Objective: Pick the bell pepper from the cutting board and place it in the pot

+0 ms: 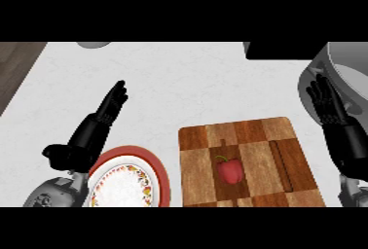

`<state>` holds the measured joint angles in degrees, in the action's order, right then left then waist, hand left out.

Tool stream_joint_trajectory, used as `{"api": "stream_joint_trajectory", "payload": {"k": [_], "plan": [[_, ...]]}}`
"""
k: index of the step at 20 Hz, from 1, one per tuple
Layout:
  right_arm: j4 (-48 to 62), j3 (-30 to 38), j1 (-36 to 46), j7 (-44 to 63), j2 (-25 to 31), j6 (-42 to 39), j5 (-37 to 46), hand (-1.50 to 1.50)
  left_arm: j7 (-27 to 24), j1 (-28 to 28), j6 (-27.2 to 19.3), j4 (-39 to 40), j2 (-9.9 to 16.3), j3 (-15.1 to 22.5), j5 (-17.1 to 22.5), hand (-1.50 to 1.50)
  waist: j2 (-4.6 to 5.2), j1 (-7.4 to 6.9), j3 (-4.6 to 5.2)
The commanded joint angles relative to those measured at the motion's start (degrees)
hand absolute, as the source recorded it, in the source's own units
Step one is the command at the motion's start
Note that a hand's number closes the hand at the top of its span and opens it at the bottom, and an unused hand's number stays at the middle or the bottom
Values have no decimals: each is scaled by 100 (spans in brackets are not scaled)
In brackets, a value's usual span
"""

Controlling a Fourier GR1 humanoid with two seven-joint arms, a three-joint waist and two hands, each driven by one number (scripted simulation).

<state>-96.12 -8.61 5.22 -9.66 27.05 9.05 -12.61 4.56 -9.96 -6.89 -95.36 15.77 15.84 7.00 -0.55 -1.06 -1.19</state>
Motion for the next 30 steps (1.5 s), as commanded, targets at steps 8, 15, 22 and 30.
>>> {"api": "stream_joint_trajectory", "payload": {"k": [8,15,22,30], "plan": [[53,-561,2206,-479,1781,-2422,1051,150,-81,-406,-557,136,-250,-790,215,0,160,-443,140],[1348,-1044,2664,-3421,1692,-3701,1532,-150,-217,-687,-345,555,-7,-1433,560,0,163,-196,107],[1673,-1740,3285,-3652,1870,-3454,3168,-150,-297,-652,-436,755,-141,-1479,459,0,88,-30,121],[349,-2342,3094,-2359,1800,-3681,4063,-150,-550,-583,-359,1014,-231,-1557,368,0,50,107,124]]}}
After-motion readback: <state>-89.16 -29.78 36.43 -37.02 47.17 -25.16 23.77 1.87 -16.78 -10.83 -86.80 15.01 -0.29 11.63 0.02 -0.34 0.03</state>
